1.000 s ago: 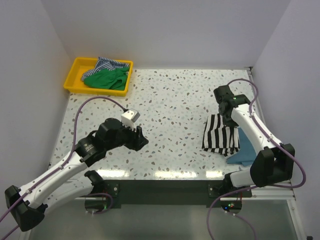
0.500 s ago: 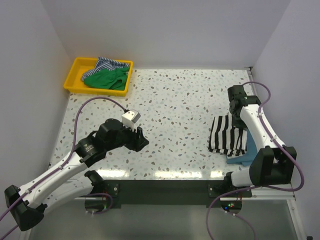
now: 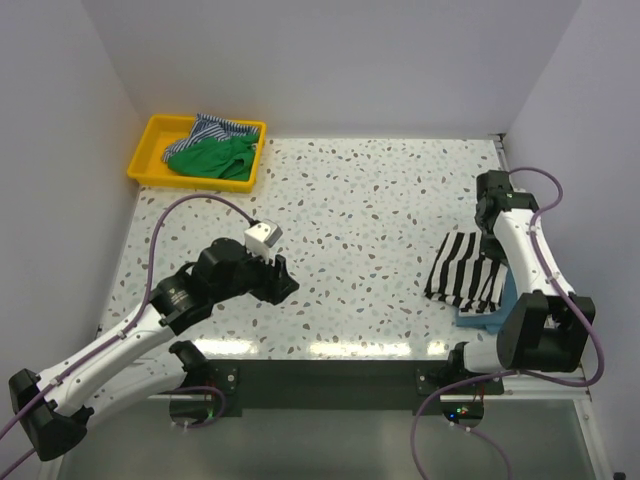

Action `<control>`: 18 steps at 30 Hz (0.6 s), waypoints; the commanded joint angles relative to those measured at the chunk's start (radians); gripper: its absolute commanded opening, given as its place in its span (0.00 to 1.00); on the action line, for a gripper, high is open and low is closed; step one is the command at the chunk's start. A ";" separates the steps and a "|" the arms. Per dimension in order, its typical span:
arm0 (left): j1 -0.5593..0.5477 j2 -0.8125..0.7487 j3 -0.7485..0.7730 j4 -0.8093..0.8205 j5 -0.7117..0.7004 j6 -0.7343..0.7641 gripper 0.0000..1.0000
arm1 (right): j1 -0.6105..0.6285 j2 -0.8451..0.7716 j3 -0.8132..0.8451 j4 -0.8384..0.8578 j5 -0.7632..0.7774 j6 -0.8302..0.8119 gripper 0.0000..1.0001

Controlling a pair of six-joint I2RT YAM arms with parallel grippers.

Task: Fold and stack the tank tops
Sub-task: Neatly place the folded tank top to the corner

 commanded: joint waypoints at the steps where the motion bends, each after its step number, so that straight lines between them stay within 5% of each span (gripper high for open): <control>1: -0.008 -0.016 -0.001 0.007 -0.012 0.018 0.61 | -0.038 -0.028 0.016 -0.014 0.010 -0.002 0.00; 10: -0.014 -0.021 -0.001 0.007 -0.014 0.018 0.62 | -0.091 0.017 -0.015 -0.014 0.007 0.038 0.01; 15: -0.019 -0.022 0.001 0.006 -0.017 0.018 0.62 | -0.137 0.024 -0.027 -0.012 0.012 0.057 0.26; 18: -0.022 -0.024 -0.001 0.006 -0.020 0.018 0.62 | -0.160 0.031 -0.013 -0.035 0.048 0.095 0.58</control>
